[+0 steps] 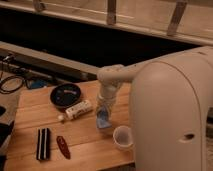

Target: Wipe the white sponge on the table

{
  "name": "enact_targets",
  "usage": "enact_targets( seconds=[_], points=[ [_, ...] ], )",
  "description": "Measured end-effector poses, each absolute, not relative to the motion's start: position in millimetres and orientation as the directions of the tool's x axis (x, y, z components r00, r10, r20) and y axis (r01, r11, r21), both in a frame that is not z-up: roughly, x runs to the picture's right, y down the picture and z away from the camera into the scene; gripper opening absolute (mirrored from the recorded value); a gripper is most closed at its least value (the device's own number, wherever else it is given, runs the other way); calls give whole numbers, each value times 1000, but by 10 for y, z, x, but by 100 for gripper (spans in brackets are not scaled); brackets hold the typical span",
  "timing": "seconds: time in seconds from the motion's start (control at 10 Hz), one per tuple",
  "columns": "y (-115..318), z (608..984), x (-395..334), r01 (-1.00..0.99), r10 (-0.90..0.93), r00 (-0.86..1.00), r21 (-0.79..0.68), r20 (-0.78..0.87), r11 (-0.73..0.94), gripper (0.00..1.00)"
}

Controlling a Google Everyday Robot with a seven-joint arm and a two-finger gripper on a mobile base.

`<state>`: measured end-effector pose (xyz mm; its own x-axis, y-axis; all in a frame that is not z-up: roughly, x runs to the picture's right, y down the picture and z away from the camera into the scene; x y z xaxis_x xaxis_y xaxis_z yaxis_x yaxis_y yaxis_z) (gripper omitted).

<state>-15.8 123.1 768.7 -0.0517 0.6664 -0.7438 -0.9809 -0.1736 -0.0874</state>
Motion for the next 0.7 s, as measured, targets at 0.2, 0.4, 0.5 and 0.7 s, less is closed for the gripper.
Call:
enact_targets(
  seconds=[0.2, 0.4, 0.5, 0.7],
  points=[
    [1195, 7635, -133, -976, 659, -68, -85, -749, -198, 0],
    [1260, 7747, -100, -970, 646, -91, -78, -758, -229, 0],
    [1342, 7876, -98, -967, 638, -102, -75, -764, -245, 0],
    [1543, 8197, -51, -955, 623, -134, -67, -770, -288, 0]
  ],
)
